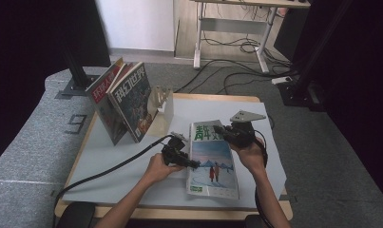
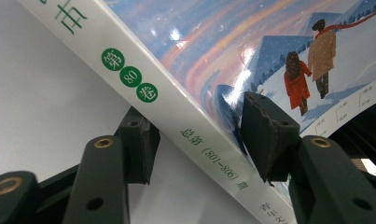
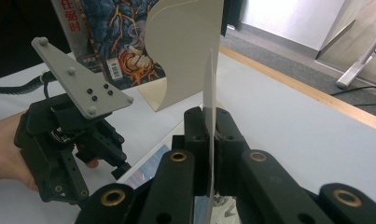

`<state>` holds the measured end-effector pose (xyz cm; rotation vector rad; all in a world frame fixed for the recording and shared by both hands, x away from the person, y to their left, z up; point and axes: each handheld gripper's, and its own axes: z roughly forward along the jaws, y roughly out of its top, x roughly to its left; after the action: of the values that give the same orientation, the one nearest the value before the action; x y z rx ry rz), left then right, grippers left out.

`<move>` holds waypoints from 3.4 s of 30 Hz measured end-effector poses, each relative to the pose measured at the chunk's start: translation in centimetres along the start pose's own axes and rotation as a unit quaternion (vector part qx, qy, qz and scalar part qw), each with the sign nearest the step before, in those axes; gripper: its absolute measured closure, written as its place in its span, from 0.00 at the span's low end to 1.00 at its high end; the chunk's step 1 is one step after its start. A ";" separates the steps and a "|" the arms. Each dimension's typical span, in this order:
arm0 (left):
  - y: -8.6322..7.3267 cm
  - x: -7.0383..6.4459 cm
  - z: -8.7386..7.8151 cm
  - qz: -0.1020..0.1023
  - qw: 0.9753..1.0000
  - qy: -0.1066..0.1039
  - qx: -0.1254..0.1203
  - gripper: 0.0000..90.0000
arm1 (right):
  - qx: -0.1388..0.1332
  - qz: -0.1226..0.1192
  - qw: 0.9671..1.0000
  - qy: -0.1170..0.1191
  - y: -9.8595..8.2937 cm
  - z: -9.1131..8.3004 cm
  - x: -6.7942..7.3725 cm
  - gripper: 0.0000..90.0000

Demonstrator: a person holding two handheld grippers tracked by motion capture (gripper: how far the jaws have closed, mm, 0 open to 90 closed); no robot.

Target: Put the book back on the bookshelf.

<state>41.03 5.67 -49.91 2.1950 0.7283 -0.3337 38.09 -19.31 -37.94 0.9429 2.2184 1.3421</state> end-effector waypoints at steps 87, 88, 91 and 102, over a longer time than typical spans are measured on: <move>-3.3 -3.7 -5.7 0.206 0.967 0.074 -0.131 0.75 | -0.058 0.044 0.997 0.005 0.2 -3.0 -2.5 0.85; -3.3 -3.7 -5.7 0.207 0.967 0.073 -0.130 0.75 | -0.059 0.045 0.997 0.005 0.1 -3.1 -2.5 0.84; -3.3 -3.7 -5.8 0.209 0.967 0.072 -0.129 0.76 | -0.055 0.038 0.998 -0.003 0.0 -3.2 -2.6 0.78; -3.4 -3.9 -5.9 0.215 0.966 0.067 -0.124 0.76 | -0.029 0.031 0.998 -0.047 -1.8 -2.7 -4.0 0.30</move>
<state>35.90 10.41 -46.32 2.0770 0.3241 0.1220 38.61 -24.40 -38.31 1.0386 2.0855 1.3534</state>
